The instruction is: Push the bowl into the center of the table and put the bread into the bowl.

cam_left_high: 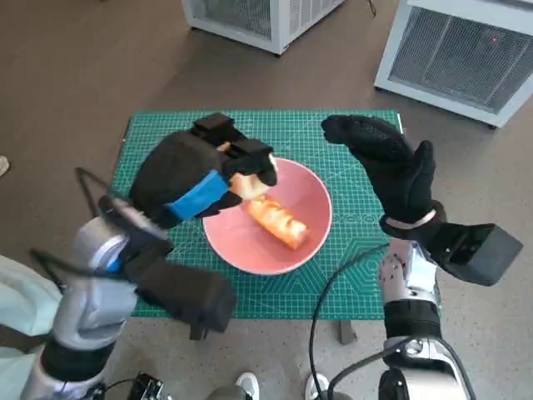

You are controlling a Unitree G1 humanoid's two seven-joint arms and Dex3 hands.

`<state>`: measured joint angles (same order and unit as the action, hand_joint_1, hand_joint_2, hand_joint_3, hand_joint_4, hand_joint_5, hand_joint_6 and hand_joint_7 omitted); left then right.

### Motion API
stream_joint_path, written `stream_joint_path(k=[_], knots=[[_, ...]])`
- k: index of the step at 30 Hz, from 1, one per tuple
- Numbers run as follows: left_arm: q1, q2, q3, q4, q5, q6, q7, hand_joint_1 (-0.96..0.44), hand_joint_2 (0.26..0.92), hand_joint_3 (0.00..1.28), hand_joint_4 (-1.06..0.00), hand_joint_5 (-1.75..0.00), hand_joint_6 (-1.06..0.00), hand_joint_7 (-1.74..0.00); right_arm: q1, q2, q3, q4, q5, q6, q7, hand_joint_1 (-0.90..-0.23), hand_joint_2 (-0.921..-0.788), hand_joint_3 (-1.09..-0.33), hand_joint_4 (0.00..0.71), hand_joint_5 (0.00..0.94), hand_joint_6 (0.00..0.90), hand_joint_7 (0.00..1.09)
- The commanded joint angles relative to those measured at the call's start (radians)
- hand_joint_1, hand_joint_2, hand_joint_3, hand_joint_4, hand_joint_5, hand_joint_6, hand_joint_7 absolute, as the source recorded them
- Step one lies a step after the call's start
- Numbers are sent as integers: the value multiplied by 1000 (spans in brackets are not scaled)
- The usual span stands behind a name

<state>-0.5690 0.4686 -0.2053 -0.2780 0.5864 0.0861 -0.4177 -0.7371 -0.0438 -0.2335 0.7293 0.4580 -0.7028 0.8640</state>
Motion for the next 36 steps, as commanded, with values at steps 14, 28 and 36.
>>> stream_joint_path(k=[14,28,36], knots=[[29,-2,38,-74,-145,164,-170,-173,766,24,-238,-3,-344,-100,31,-7,5,-6,-14,11,-38,-681,-921,-751,172,4,-1,580],[114,-86,255,-68,-453,-7,-46,-319,825,38,-150,0,-311,-66,22,-8,15,-21,-9,27,-51,-684,-921,-752,174,5,-1,579],[167,-190,340,79,-629,-249,46,-521,913,150,-191,-23,-273,-74,1,-10,14,-23,-7,30,-56,-686,-921,-755,174,5,-1,579]])
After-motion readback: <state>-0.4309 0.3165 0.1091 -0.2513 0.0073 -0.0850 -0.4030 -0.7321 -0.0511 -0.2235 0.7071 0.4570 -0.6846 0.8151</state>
